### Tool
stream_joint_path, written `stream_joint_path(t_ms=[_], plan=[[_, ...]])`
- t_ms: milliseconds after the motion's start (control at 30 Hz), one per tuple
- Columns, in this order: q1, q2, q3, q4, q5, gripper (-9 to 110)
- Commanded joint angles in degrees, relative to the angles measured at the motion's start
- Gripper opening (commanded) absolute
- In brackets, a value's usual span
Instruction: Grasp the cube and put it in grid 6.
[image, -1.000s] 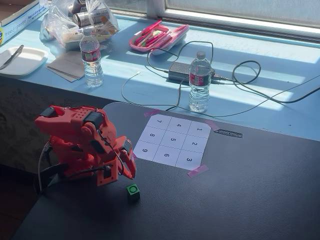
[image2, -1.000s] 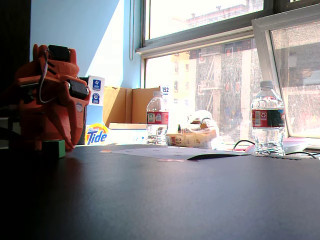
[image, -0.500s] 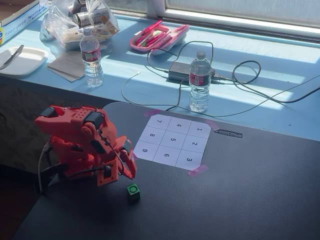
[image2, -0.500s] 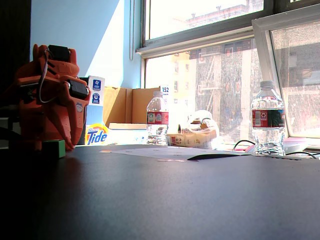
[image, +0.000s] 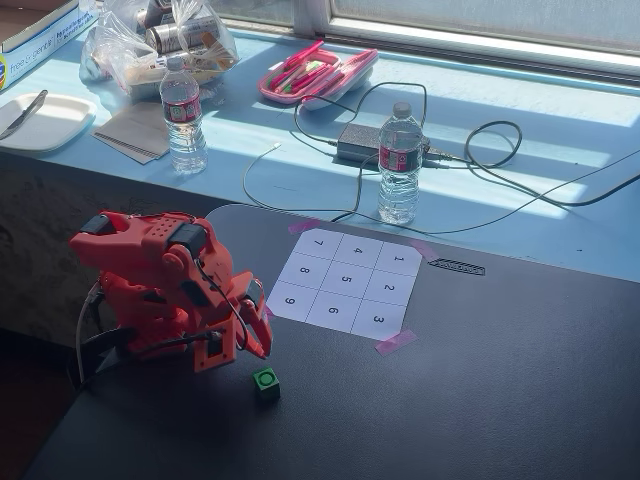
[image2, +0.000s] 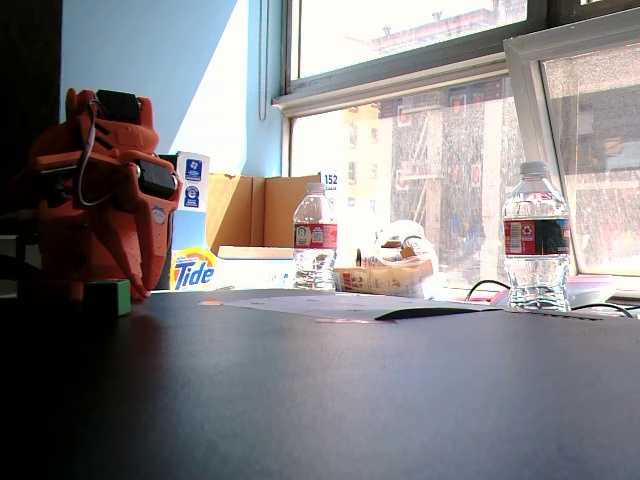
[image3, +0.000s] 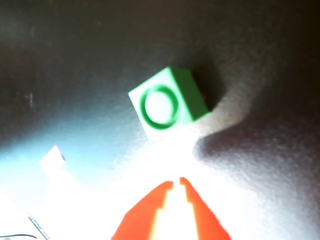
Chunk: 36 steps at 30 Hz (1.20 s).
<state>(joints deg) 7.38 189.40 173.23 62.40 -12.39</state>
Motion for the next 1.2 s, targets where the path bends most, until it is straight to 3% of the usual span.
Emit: stream_joint_path(t_ms=[0,500,700,1167], plan=[[0.1,-0.3,-0.4,-0.2,-0.4,0],[4.4,-0.4,-2.3,-0.5,1.9,1],[6.9,-1.2,-6.9,1.3,5.2,12],[11.3,-36.6,-30.7,0.1,6.2,28]])
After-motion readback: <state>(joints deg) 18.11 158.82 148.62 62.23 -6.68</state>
